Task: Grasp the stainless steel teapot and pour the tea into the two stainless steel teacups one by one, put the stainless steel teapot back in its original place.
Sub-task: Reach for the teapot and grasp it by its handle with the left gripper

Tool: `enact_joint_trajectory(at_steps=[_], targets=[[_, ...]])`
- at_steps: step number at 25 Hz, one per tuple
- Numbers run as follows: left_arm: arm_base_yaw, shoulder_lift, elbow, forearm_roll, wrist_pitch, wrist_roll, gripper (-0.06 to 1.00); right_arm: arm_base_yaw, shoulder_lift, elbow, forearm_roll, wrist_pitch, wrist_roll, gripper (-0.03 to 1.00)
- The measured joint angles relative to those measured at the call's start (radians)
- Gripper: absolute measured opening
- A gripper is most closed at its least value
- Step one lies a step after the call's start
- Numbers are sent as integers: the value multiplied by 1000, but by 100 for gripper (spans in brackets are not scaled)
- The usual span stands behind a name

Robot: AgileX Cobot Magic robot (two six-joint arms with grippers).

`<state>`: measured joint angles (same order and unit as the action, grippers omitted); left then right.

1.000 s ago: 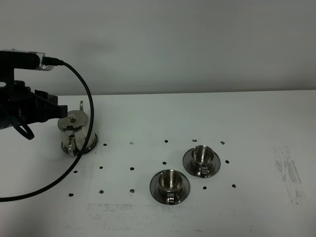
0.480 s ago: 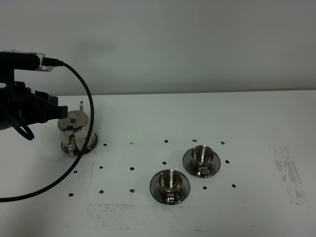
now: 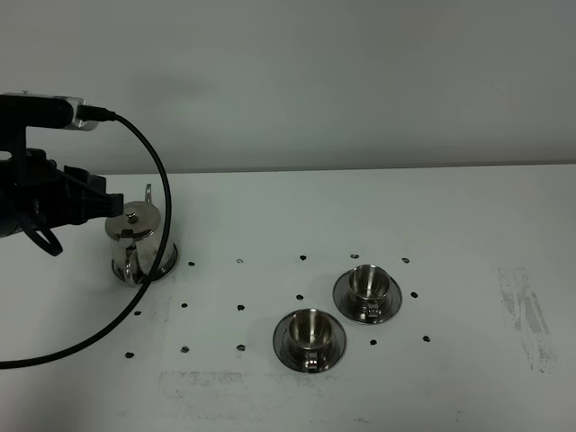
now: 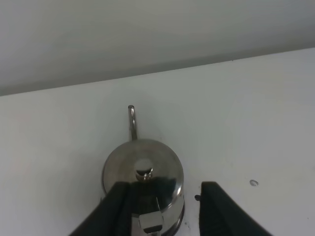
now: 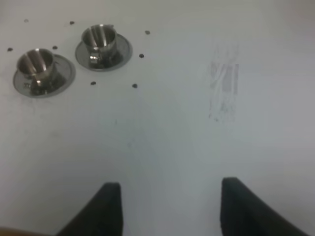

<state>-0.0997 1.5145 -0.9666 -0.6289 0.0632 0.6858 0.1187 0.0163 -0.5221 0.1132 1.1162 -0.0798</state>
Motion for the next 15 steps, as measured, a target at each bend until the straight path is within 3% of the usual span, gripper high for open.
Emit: enact_joint_trajectory(at_steps=[8,15], targets=[[-1,0,0,0,30,0,36,-124,-23,0,-15,0,0,45],[-1,0,0,9,33,0,36,-135,-23,0,-28,-1,0,45]])
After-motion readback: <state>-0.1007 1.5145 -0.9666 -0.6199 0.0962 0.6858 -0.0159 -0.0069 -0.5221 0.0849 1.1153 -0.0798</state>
